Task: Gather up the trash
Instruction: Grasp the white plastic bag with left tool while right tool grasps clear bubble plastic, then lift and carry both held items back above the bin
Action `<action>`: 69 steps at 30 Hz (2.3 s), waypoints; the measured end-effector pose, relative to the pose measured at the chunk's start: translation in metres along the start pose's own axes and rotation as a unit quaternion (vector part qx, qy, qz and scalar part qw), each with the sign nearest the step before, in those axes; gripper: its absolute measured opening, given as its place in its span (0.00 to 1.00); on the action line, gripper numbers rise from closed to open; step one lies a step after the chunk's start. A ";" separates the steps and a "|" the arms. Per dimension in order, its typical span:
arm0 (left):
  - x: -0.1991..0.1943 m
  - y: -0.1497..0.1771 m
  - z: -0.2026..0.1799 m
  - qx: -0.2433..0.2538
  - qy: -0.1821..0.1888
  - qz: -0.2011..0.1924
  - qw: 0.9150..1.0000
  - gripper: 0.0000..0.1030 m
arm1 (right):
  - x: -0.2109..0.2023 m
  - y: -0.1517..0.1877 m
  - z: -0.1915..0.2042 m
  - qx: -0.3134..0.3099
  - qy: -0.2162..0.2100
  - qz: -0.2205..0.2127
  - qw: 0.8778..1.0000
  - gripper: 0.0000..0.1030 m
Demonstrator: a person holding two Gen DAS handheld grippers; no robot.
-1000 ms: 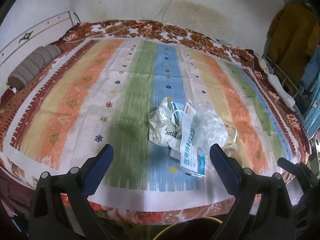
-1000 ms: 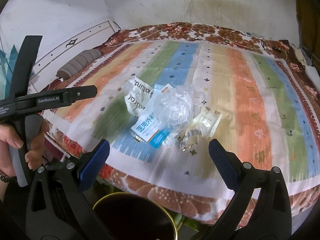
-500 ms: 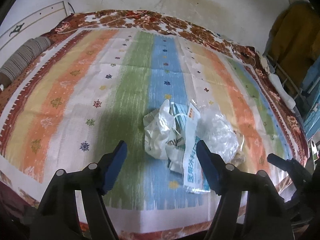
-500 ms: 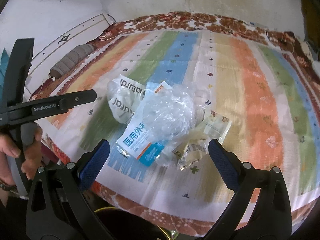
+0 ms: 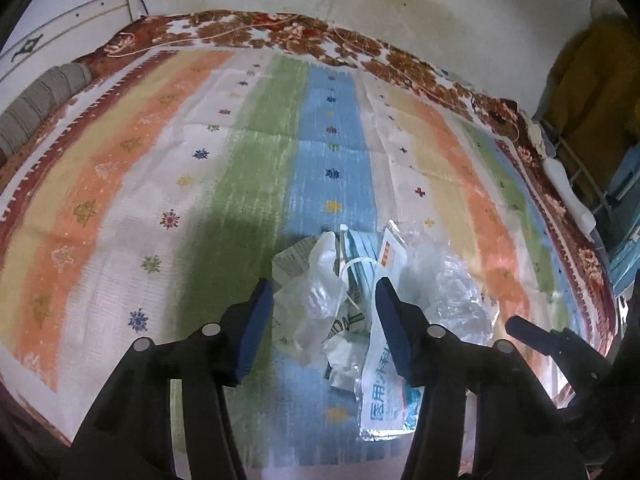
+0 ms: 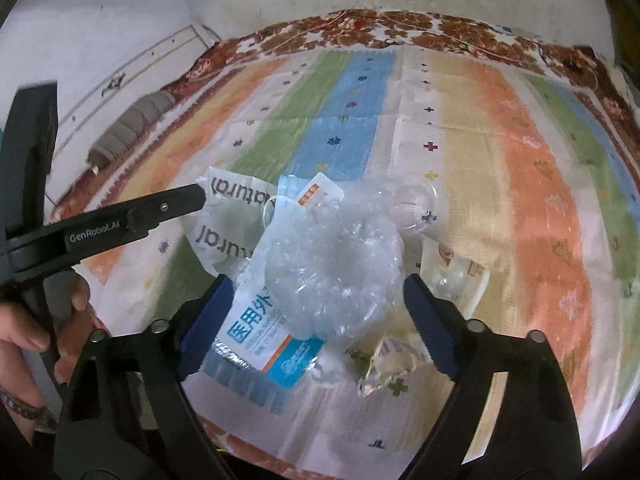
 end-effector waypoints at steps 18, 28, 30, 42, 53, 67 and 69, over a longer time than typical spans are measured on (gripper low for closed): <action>0.002 -0.003 0.016 -0.007 -0.036 -0.010 0.999 0.16 | 0.025 -0.006 -0.010 0.010 0.026 0.018 0.999 0.29; -0.036 -0.011 0.018 0.003 -0.079 -0.041 0.996 0.15 | -0.009 -0.013 0.003 -0.006 0.013 -0.022 1.000 0.23; -0.041 -0.010 0.020 0.000 -0.080 -0.044 0.996 0.15 | -0.015 -0.013 0.007 -0.011 0.010 -0.027 1.000 0.23; -0.088 0.003 0.030 -0.030 -0.046 -0.054 0.997 0.15 | -0.060 0.004 0.023 -0.021 -0.002 -0.055 0.998 0.22; -0.137 0.040 0.014 -0.045 0.009 -0.054 0.998 0.15 | -0.110 0.044 0.027 -0.018 0.000 -0.085 0.996 0.22; -0.168 0.097 -0.009 -0.025 0.035 -0.067 0.997 0.15 | -0.147 0.097 0.038 -0.024 -0.007 -0.103 0.994 0.22; -0.172 0.104 -0.008 -0.025 0.034 -0.071 0.997 0.15 | -0.150 0.103 0.040 -0.026 -0.006 -0.105 0.994 0.22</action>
Point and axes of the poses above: each gripper's, at about its wrist camera, not at the fingertips, and x roughly the way its jaws point, z to its left, y to its underside, the point moved 3 cm from there along x, roughly the way its jaws point, and after that the axes turned 5 degrees about z, right-handed, at the moved point
